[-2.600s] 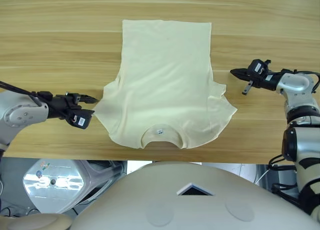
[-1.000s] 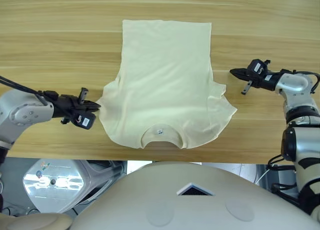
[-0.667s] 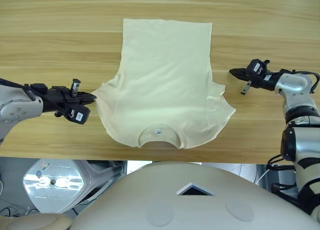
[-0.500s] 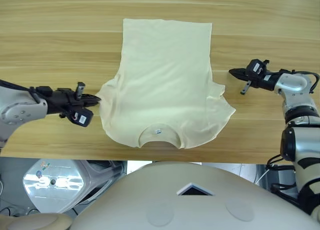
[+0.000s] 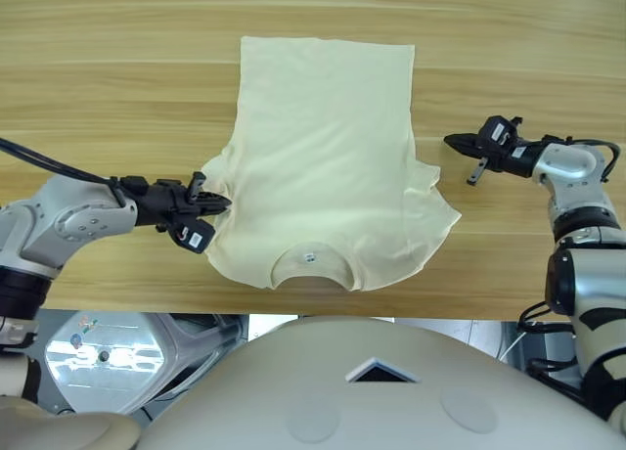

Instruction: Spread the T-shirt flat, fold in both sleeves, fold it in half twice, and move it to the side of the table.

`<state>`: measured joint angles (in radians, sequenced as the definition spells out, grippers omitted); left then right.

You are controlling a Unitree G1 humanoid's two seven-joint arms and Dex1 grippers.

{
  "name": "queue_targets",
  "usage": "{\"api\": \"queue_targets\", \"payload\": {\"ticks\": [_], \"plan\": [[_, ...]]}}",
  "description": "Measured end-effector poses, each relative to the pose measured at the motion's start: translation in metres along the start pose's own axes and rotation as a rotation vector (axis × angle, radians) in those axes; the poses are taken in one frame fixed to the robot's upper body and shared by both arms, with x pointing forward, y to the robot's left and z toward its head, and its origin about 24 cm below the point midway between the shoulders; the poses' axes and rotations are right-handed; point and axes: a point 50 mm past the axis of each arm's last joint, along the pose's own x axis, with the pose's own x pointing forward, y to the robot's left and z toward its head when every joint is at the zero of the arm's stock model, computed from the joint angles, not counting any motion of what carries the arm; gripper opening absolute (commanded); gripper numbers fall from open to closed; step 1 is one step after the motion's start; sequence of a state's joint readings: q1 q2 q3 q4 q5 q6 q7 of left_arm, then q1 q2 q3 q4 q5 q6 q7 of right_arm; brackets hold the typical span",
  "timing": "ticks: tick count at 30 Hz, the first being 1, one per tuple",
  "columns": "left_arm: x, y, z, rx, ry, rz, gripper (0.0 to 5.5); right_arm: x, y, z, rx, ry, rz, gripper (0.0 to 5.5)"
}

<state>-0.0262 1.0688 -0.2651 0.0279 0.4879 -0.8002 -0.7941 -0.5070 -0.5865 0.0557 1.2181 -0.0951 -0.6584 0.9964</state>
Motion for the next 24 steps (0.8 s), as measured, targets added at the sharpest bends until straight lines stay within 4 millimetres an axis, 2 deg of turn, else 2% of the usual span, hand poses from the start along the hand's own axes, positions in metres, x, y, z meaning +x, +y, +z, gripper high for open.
{"api": "queue_targets", "payload": {"ticks": [9, 19, 24], "plan": [[0.0, 0.015, 0.003, 0.054, -0.001, 0.015, 0.02, 0.003, 0.003, 0.0, 0.011, -0.015, 0.0, 0.0], [0.036, 0.032, 0.021, 0.085, -0.118, 0.032, 0.02, 0.004, 0.004, 0.0, 0.018, -0.025, -0.002, 0.0], [0.043, 0.039, 0.022, 0.081, -0.132, 0.044, 0.02, 0.004, 0.005, 0.0, 0.019, -0.027, -0.002, 0.0]]}}
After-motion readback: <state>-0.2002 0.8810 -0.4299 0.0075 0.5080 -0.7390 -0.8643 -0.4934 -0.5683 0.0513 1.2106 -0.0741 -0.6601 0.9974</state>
